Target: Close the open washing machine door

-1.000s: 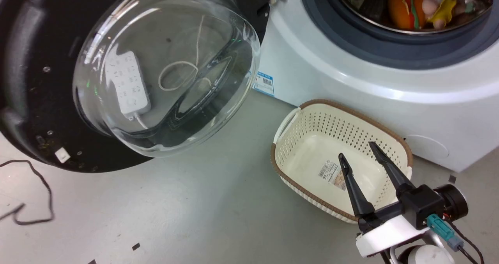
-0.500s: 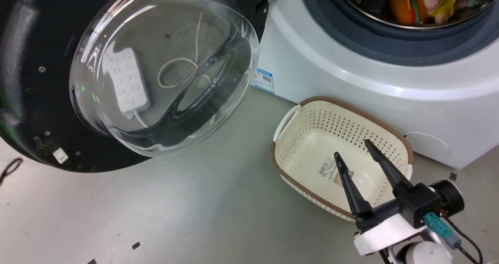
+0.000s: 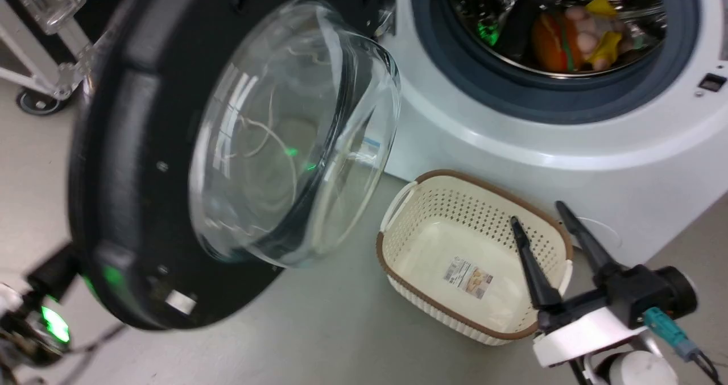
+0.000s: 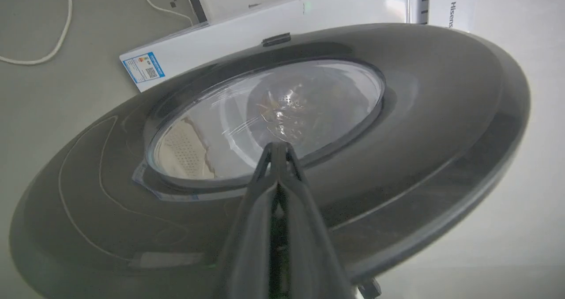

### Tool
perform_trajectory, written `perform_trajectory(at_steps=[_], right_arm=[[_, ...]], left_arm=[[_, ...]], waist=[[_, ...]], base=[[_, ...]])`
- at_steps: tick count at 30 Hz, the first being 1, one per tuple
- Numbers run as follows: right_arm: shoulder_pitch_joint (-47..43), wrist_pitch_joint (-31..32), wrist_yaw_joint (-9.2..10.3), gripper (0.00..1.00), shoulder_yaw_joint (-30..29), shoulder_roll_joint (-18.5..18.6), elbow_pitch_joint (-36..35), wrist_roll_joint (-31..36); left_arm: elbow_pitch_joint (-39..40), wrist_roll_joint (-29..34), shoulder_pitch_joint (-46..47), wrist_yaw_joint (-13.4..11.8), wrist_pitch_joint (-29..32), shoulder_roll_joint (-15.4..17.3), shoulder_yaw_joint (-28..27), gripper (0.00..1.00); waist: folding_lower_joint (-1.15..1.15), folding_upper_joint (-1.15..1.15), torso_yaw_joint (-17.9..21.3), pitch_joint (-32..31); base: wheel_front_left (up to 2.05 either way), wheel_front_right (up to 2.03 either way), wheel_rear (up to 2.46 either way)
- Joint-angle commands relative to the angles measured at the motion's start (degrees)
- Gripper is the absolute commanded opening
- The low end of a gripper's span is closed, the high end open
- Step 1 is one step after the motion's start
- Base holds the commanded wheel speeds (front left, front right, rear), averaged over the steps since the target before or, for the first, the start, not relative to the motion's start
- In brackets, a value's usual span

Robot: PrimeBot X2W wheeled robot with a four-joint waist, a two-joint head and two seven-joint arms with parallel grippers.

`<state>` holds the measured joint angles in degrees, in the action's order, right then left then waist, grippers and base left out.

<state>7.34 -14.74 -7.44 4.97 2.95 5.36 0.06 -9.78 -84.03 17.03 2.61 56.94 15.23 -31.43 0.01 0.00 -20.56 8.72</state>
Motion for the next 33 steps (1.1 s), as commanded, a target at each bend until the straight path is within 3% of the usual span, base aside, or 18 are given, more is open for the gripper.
perform_trajectory(at_steps=[1, 7, 12, 23, 33], right_arm=[[-0.5, -0.2, -0.05, 1.00, -0.9, -0.1, -0.3, -0.4], [-1.3, -0.2, -0.05, 1.00, -4.6, -0.1, -0.9, -0.4], [-1.0, -0.3, -0.05, 1.00, -7.1, -0.1, -1.2, 0.1], [0.4, -0.3, -0.05, 1.00, -12.1, -0.1, -1.0, -0.9], [1.7, -0.3, -0.05, 1.00, -14.0, -0.1, -1.1, -3.7]], left_arm=[[1.9, -0.3, -2.3, -0.2, 0.8, -1.8, 1.0, 0.00], [11.2, 0.1, -9.5, -1.2, 2.8, -8.7, 6.0, 0.00], [15.9, -1.0, -13.7, -1.7, 3.1, -11.4, 10.6, 0.00], [19.8, -5.9, -21.8, -0.4, -5.1, -12.3, 25.7, 0.00], [17.5, -7.2, -15.8, 1.3, -12.3, -12.3, 32.8, 0.00]], waist=[[-0.01, 0.00, 0.9, -0.9], [-0.01, 0.00, 3.3, -2.9], [-0.01, 0.00, 6.9, -3.2], [-0.01, 0.00, 20.2, 0.1], [-0.01, 0.00, 33.7, 6.5]], base=[[0.00, 0.00, 0.00], [0.00, 0.00, 0.00], [0.00, 0.00, 0.00], [0.00, 0.00, 0.00], [0.00, 0.00, 0.00]])
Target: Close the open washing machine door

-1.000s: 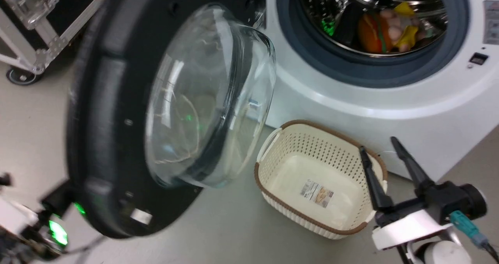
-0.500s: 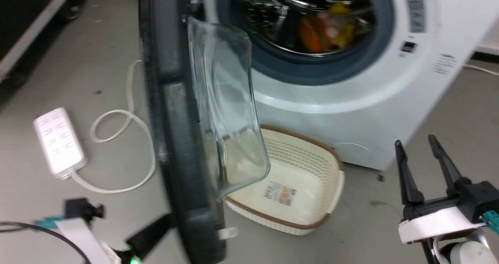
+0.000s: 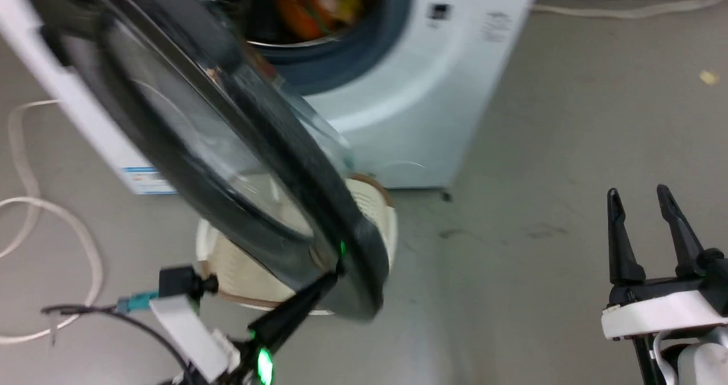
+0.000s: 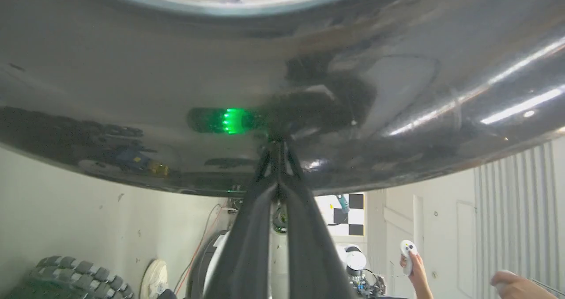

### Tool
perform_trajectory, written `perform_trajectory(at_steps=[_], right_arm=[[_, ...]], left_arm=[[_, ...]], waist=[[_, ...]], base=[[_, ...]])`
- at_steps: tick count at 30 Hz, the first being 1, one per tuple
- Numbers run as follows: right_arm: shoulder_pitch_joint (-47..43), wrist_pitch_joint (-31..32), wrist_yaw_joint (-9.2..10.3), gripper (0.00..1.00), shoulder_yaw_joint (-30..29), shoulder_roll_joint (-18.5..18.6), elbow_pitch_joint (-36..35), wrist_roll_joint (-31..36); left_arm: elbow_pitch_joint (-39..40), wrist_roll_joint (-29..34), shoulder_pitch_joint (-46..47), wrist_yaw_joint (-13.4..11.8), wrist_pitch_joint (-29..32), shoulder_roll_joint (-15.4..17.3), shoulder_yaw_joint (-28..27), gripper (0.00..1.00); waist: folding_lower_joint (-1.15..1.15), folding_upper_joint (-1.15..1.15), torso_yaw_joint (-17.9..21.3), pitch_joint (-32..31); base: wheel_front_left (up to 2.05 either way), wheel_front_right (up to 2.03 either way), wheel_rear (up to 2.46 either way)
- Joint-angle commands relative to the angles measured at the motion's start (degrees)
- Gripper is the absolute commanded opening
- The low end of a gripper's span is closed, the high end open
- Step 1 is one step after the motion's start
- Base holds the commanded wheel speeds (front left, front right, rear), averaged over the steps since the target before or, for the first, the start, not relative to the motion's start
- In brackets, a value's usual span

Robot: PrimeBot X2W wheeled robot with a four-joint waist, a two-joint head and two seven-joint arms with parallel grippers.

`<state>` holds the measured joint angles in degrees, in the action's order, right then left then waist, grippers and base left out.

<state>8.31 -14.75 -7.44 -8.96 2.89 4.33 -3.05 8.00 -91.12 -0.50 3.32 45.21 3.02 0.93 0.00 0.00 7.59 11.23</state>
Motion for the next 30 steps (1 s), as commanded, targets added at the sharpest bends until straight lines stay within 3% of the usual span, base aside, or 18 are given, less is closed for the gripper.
perform_trajectory(at_steps=[1, 8, 15, 21, 27, 28, 29, 30], right_arm=[[0.9, -0.2, -0.05, 1.00, 0.0, 0.0, -0.1, -1.0], [1.3, -0.2, -0.05, 1.00, 1.0, 0.0, 0.1, -4.0], [0.9, -0.2, -0.05, 1.00, 2.6, 0.0, 0.2, -5.7], [0.7, -0.2, -0.05, 1.00, 4.2, 0.0, -0.4, -6.5], [0.2, -0.2, -0.05, 1.00, 5.3, 0.0, -2.1, -6.0], [0.1, -0.2, -0.05, 1.00, 5.6, 0.0, -2.3, -5.8], [-0.1, -0.2, -0.05, 1.00, 5.6, 0.0, -2.6, -5.5], [-0.3, -0.2, -0.05, 1.00, 5.7, 0.0, -2.7, -5.3]], left_arm=[[-0.8, -0.1, 2.9, 0.6, -1.7, -0.1, 0.7, 0.00], [-5.6, 0.8, 13.3, -0.4, -10.3, -0.1, 1.6, 0.00], [-14.4, 3.2, 24.9, -1.9, -22.1, -0.1, -0.4, 0.00], [-21.0, 3.0, 29.9, -0.3, -27.1, -0.1, -0.3, 0.00], [-23.6, 4.3, 28.0, 2.7, -27.4, 0.1, 2.3, 0.00], [-23.4, 5.2, 26.9, 3.1, -27.8, 0.3, 2.8, 0.04], [-23.0, 6.2, 25.8, 3.4, -28.0, 0.6, 3.6, 0.47], [-22.3, 7.5, 24.5, 3.7, -28.3, 1.0, 4.4, 1.00]], waist=[[0.00, 0.00, 6.8, 4.6], [0.00, 0.00, 14.1, 8.3], [0.00, 0.00, 17.6, 9.4], [0.00, 0.00, 17.5, 8.7], [0.00, 0.00, 13.7, 6.5], [0.00, 0.00, 12.8, 5.9], [0.00, 0.00, 11.7, 5.3], [0.00, 0.00, 10.7, 4.7]], base=[[0.00, 0.00, 0.00], [0.00, 0.00, 0.00], [0.00, 0.00, 0.00], [0.00, 0.00, 0.00], [0.00, 0.00, 0.00], [0.00, 0.00, 0.00], [0.00, 0.00, 0.00], [0.00, 0.00, 0.00]])
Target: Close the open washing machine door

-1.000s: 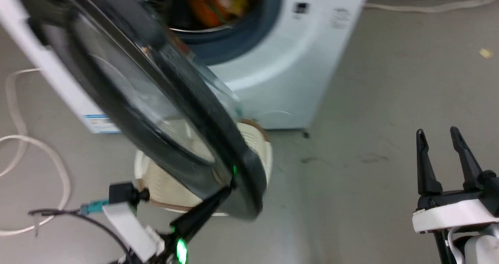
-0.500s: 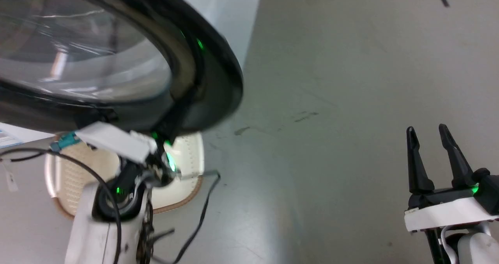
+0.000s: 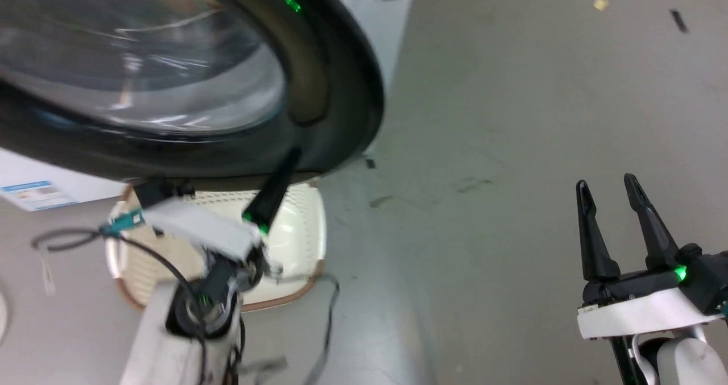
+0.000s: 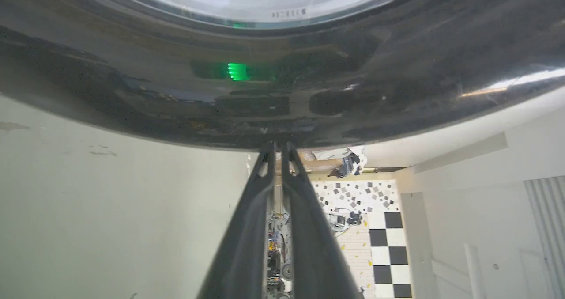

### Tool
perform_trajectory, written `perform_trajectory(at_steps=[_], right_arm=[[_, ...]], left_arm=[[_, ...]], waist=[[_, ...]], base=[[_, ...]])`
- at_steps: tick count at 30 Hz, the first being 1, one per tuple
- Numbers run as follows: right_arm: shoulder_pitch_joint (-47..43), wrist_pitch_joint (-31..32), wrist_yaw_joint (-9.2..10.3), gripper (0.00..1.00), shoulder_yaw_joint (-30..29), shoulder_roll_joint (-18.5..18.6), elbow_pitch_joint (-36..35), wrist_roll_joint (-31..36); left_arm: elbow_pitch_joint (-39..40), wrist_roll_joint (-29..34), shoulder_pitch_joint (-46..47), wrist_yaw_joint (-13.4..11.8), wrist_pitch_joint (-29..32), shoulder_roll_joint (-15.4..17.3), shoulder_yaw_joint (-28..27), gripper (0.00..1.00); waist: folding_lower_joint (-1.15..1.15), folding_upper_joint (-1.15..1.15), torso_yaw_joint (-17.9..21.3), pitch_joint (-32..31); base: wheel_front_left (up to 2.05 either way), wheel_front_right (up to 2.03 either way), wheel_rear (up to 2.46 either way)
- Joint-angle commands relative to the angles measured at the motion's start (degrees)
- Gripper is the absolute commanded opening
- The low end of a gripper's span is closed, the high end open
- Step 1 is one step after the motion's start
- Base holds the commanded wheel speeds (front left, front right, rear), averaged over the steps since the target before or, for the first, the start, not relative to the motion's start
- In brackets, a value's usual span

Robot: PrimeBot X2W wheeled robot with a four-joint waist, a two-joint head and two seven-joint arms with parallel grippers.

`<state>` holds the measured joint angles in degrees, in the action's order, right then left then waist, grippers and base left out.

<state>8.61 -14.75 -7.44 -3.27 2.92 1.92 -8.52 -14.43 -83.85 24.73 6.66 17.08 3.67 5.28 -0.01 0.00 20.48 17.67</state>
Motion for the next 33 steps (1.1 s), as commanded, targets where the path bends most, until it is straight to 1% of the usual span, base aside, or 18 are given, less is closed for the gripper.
perform_trajectory(at_steps=[1, 4, 6, 8, 10, 12, 13, 15, 18, 20, 23, 27, 28, 29, 33], right_arm=[[-0.9, -0.2, -0.05, 1.00, 0.0, 0.0, -0.5, 0.5], [-1.6, -0.2, -0.05, 1.00, 0.0, 0.0, -1.0, 1.4], [-2.0, -0.2, -0.05, 1.00, 0.2, 0.0, -1.1, 2.3], [-2.4, -0.2, -0.05, 1.00, 0.3, 0.0, -1.3, 3.5], [-3.0, -0.2, -0.05, 1.00, 0.0, 0.0, -1.4, 4.1], [-3.6, -0.2, -0.05, 1.00, 0.0, 0.0, -1.4, 4.5], [-3.8, -0.2, -0.05, 1.00, 0.0, 0.0, -1.4, 4.8], [-4.1, -0.2, -0.05, 1.00, 0.3, 0.0, -1.3, 5.0], [-4.8, -0.2, -0.05, 1.00, 1.0, 0.0, -1.1, 5.6], [-5.2, -0.2, -0.05, 1.00, 1.4, 0.0, -0.9, 5.6], [-5.9, -0.2, -0.05, 1.00, 2.5, 0.0, -0.3, 6.4], [-6.6, -0.2, -0.05, 1.00, 3.6, 0.0, 0.3, 6.7], [-6.7, -0.2, -0.05, 0.47, 3.9, 0.0, 0.2, 6.7], [-6.6, -0.2, -0.05, 0.00, 4.3, 0.0, 0.0, 6.8], [-5.4, -0.2, -0.05, 0.00, 6.1, 0.0, -0.8, 9.0]], left_arm=[[1.2, 1.6, -2.2, 0.5, -0.7, 0.7, 0.9, 1.00], [6.8, 6.3, -6.5, 0.8, -3.9, 2.7, 3.2, 1.00], [10.7, 10.3, -9.6, 0.8, -7.7, 5.2, 4.5, 1.00], [12.8, 14.4, -12.2, 0.8, -12.4, 7.6, 5.5, 1.00], [13.5, 20.7, -13.9, 0.8, -18.1, 10.5, 6.6, 1.00], [12.5, 28.2, -15.4, 0.8, -24.3, 13.2, 7.1, 1.00], [11.7, 32.2, -15.8, 0.4, -27.2, 14.2, 7.1, 1.00], [10.6, 39.4, -16.6, -1.2, -30.5, 15.5, 6.9, 1.00], [10.6, 48.1, -17.9, -4.0, -31.9, 15.4, 5.5, 1.00], [12.6, 54.8, -18.9, -5.1, -32.0, 14.9, 3.5, 1.00], [15.5, 63.3, -21.6, -5.3, -32.0, 13.1, 2.0, 1.00], [17.9, 70.9, -24.4, -4.9, -32.1, 10.5, 0.6, 1.00], [17.9, 72.2, -24.8, -4.8, -32.1, 10.0, 0.4, 1.00], [17.9, 73.4, -25.0, -4.5, -32.1, 9.6, 0.4, 1.00], [17.8, 75.6, -24.5, -3.3, -32.1, 8.0, 0.1, 1.00]], waist=[[0.01, 0.00, -3.3, -2.4], [0.01, 0.00, -6.7, -4.2], [0.01, 0.00, -9.0, -5.2], [0.01, 0.00, -11.4, -6.3], [0.01, 0.00, -13.7, -7.3], [0.01, 0.00, -15.7, -8.2], [0.01, 0.00, -16.8, -8.5], [0.01, 0.00, -18.4, -9.1], [0.01, 0.00, -20.6, -9.8], [0.01, 0.00, -21.6, -10.0], [0.01, 0.00, -22.9, -10.2], [0.01, 0.00, -24.0, -9.9], [0.01, 0.00, -24.2, -9.6], [0.01, 0.00, -24.5, -9.3], [0.01, 0.00, -25.5, -7.4]], base=[[0.00, 0.00, 0.00], [0.00, 0.00, 0.00], [0.00, 0.00, 0.00], [0.00, 0.00, 0.00], [0.00, 0.00, 0.00], [0.00, 0.00, 0.00], [0.00, 0.00, 0.00], [0.00, 0.00, 0.00], [0.00, 0.00, 0.00], [0.00, 0.00, 0.00], [0.00, 0.00, 0.00], [0.00, 0.00, 0.00], [0.00, 0.00, 0.00], [0.00, 0.00, 0.00], [0.00, 0.00, 0.00]])
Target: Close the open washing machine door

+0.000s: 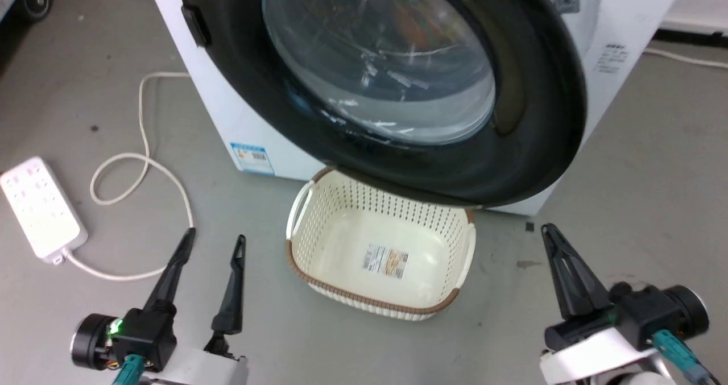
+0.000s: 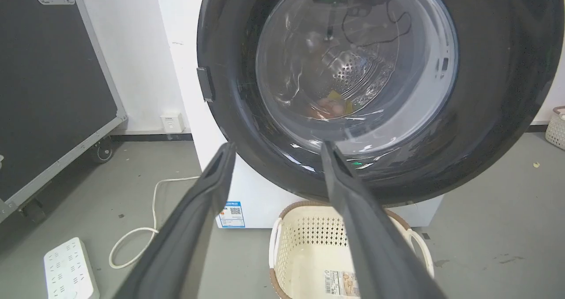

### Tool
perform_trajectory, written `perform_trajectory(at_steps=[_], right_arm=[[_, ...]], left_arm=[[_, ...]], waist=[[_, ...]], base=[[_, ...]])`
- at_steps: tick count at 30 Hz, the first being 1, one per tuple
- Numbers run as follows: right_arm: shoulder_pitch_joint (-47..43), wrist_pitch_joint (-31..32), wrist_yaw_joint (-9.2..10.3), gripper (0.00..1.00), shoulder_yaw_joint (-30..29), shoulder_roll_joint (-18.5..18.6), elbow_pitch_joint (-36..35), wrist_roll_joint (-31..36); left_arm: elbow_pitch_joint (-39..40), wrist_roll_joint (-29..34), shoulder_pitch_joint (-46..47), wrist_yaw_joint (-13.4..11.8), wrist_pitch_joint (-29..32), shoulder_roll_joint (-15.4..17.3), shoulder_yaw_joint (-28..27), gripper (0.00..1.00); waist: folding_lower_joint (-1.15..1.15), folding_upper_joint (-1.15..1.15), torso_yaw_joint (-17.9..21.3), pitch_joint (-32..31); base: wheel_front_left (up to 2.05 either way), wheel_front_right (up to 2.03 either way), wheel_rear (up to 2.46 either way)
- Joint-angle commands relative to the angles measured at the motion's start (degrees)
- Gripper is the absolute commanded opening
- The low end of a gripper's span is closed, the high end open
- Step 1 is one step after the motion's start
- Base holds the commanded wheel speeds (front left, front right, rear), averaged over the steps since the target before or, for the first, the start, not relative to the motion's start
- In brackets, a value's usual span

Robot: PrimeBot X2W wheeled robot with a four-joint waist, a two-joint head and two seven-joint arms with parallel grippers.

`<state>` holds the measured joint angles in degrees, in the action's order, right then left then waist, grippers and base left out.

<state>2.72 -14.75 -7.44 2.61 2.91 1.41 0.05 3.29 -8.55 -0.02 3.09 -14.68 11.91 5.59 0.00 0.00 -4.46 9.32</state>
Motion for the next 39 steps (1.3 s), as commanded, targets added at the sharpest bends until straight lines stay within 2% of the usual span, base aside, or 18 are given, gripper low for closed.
perform_trajectory(at_steps=[1, 7, 11, 19, 23, 33, 39], right_arm=[[1.2, -0.2, -0.05, 0.00, 0.7, 0.0, -0.3, 1.2], [8.8, 1.1, -0.05, 0.00, 3.9, 1.1, 1.8, 5.8], [16.5, 4.0, -0.05, 0.00, 4.4, 5.0, 3.9, 4.3], [28.8, 9.4, -0.05, 0.00, 0.3, 12.1, 10.7, -0.9], [33.1, 11.2, -0.05, 0.00, -2.7, 12.4, 13.0, -3.7], [43.5, 13.9, -0.05, 0.00, -9.5, 12.9, 18.1, -1.2], [44.8, 13.0, -0.05, 0.00, -11.4, 11.9, 19.5, 0.1]], left_arm=[[-0.1, 0.5, 0.5, 0.7, -0.3, -0.6, -0.3, 1.00], [-0.4, 0.9, 3.2, 2.5, -0.3, -2.4, -0.6, 1.00], [-0.3, 0.6, 5.1, 3.4, -0.3, -3.3, -0.9, 1.00], [-0.2, -0.3, 8.2, 4.1, -0.3, -5.0, -1.0, 1.00], [0.2, -1.2, 9.1, 4.3, -0.3, -5.8, -1.6, 1.00], [0.2, -1.7, 10.4, 4.4, -0.3, -6.0, -1.5, 1.00], [-0.5, -2.1, 10.7, 4.4, -0.3, -6.1, -1.8, 1.00]], waist=[[0.00, 0.00, -0.8, 1.6], [0.00, 0.00, -3.0, 6.5], [0.00, 0.00, -4.7, 9.8], [0.00, 0.00, -7.5, 14.2], [0.00, 0.00, -8.2, 15.4], [0.00, 0.00, -8.9, 17.0], [0.00, 0.00, -8.7, 16.5]], base=[[0.00, 0.00, 0.00], [0.00, 0.00, 0.00], [0.00, 0.00, 0.00], [0.00, 0.00, 0.00], [0.00, 0.00, 0.00], [0.00, 0.00, 0.00], [0.00, 0.00, 0.00]])
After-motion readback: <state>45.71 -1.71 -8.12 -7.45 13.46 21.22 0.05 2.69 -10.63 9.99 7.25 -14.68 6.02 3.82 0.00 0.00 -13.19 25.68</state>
